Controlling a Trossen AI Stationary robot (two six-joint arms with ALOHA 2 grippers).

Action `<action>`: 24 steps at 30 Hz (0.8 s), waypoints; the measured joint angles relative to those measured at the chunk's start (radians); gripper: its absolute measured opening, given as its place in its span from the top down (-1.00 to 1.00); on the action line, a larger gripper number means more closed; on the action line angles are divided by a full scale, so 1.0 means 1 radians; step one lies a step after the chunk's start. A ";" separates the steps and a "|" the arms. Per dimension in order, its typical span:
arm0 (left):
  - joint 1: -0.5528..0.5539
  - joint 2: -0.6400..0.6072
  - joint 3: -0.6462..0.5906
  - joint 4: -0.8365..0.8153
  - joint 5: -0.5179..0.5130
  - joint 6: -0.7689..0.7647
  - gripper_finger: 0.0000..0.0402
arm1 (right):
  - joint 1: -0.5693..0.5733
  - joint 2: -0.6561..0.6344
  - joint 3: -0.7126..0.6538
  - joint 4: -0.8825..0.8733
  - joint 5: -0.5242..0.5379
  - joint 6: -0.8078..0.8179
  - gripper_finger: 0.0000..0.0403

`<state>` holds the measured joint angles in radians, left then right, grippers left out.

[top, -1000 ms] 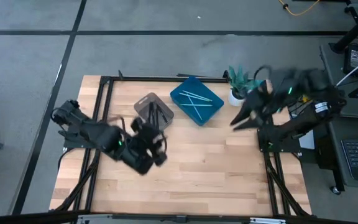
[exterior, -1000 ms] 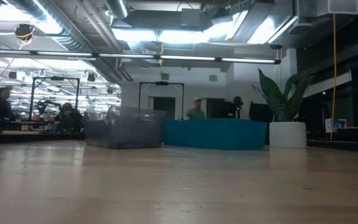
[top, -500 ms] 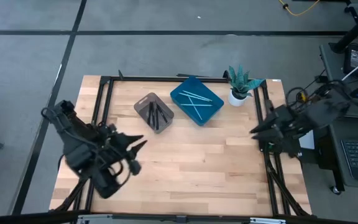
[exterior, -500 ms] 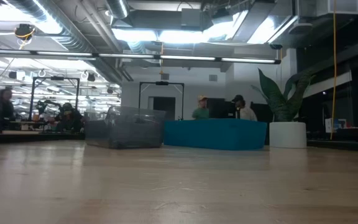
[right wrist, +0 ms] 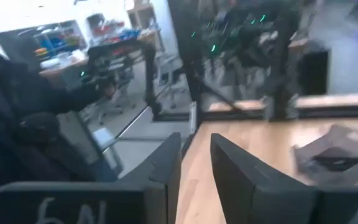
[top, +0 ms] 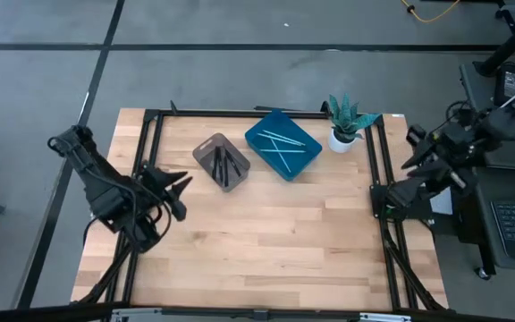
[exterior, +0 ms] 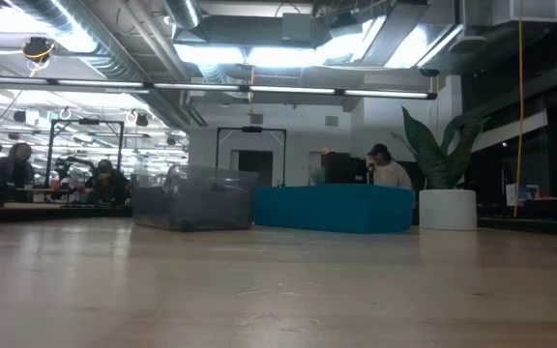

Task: Sort pens & pencils
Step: Return to Home Position

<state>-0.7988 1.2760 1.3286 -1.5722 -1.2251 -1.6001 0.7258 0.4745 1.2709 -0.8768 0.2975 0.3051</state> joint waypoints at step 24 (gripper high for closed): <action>0.296 -0.247 -0.292 0.030 -0.175 0.096 0.66 | 0.000 -0.346 -0.111 -0.224 0.592 -0.162 0.55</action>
<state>-0.5028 1.0293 1.0363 -1.5422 -1.3997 -1.5041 0.7261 0.1287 1.1602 -1.1008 0.8894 0.1431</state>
